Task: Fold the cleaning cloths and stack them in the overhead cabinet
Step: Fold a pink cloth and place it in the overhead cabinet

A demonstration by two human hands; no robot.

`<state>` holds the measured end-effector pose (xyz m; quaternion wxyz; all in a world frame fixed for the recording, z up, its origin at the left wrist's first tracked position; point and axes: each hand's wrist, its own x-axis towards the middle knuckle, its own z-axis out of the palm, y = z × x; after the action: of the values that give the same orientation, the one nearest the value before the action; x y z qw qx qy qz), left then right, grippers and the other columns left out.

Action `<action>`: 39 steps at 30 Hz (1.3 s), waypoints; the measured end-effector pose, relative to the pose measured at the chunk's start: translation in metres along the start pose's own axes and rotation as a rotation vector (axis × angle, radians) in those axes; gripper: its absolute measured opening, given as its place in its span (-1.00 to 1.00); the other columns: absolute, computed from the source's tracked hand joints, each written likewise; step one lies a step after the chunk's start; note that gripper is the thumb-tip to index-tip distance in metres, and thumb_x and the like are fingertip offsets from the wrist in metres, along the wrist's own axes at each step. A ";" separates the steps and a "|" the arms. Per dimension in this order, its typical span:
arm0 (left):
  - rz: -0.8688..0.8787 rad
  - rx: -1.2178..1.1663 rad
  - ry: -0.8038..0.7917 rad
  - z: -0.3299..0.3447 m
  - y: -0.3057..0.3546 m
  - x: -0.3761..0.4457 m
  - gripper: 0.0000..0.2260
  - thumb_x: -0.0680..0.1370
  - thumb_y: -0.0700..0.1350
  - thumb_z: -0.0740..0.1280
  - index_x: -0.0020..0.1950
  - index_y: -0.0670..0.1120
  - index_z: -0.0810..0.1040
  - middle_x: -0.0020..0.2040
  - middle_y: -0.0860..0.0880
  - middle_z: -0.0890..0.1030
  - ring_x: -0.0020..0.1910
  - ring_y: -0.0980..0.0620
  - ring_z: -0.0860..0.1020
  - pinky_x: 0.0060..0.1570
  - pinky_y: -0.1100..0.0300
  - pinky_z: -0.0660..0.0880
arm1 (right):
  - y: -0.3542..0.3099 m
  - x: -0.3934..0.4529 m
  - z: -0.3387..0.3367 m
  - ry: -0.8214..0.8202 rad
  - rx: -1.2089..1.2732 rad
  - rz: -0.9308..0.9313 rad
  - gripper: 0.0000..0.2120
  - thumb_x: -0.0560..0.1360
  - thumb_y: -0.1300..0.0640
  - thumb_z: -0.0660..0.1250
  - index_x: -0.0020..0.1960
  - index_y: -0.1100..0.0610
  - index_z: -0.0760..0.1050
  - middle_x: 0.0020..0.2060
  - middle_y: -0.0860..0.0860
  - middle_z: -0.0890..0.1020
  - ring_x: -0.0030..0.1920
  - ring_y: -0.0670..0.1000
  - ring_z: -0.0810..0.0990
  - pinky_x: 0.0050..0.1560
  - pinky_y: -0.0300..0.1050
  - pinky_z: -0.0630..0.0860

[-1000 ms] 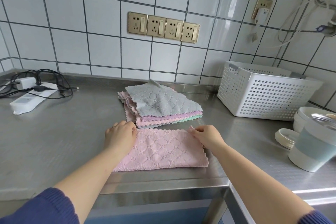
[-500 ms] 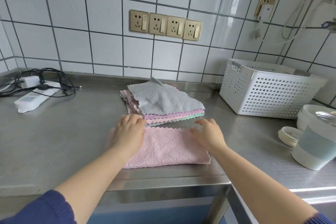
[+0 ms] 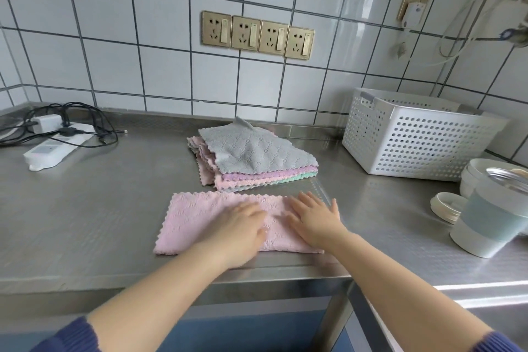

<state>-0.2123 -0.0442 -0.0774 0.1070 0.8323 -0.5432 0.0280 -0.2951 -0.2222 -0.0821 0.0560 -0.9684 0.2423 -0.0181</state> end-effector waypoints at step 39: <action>-0.646 -1.868 0.804 -0.016 0.004 -0.088 -0.64 0.49 -0.16 0.35 0.28 0.03 0.49 0.26 0.06 0.54 0.19 0.06 0.54 0.22 -0.05 0.45 | -0.089 0.037 -0.025 -0.004 1.164 -0.223 -0.90 0.48 0.06 0.38 -0.11 0.09 0.54 -0.25 -0.01 0.55 -0.23 -0.07 0.46 -0.16 -0.19 0.34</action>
<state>-0.2504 0.0366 -0.0754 0.8763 0.4547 -0.0278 -0.1568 -0.2228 -0.1638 -0.0464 0.5763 -0.7980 0.0890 -0.1521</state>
